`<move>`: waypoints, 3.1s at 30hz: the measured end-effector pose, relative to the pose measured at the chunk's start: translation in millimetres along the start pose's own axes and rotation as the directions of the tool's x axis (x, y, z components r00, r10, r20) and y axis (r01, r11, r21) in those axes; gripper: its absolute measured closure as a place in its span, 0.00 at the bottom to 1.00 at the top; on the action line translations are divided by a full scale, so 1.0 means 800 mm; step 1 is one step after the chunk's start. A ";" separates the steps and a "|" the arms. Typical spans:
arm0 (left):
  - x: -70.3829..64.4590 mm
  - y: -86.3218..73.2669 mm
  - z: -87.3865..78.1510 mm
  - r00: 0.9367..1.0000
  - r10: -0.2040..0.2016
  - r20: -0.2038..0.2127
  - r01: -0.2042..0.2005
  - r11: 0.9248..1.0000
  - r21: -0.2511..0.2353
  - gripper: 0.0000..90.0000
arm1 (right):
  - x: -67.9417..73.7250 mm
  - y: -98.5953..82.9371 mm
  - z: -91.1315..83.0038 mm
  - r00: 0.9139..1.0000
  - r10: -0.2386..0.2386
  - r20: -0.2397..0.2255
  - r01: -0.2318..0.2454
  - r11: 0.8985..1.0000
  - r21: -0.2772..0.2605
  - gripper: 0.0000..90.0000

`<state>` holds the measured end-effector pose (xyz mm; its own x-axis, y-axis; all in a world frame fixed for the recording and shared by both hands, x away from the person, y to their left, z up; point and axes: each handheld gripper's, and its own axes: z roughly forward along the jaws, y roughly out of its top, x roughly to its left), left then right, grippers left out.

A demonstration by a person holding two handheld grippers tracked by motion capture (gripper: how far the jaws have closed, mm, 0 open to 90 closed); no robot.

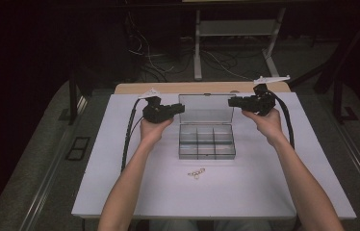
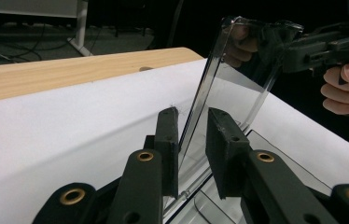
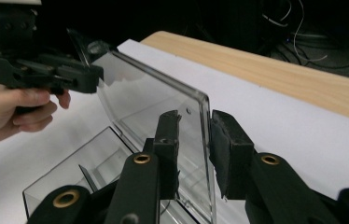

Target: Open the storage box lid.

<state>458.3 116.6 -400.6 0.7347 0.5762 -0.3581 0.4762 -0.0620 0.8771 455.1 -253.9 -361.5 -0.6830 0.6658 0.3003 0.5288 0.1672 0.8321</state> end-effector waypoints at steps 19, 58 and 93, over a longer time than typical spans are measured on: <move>0.001 -0.001 0.003 1.000 0.009 -0.018 -0.009 1.000 -0.008 0.82 | -0.013 -0.036 0.020 0.999 0.050 -0.010 -0.050 0.998 0.023 0.80; 0.012 -0.031 0.024 0.999 -0.016 -0.031 0.019 0.995 0.095 0.79 | -0.015 -0.037 0.027 0.999 0.033 0.019 -0.034 0.999 0.022 0.79; 0.016 -0.040 0.030 0.996 -0.062 -0.068 0.067 0.996 0.064 0.80 | -0.024 -0.067 0.051 0.992 0.124 0.034 -0.125 0.991 0.042 0.78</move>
<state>463.8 106.5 -440.7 0.6690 0.6331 -0.3894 0.5542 -0.0758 0.8289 460.5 -245.6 -430.9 -0.5948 0.7057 0.3850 0.6307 0.1128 0.7678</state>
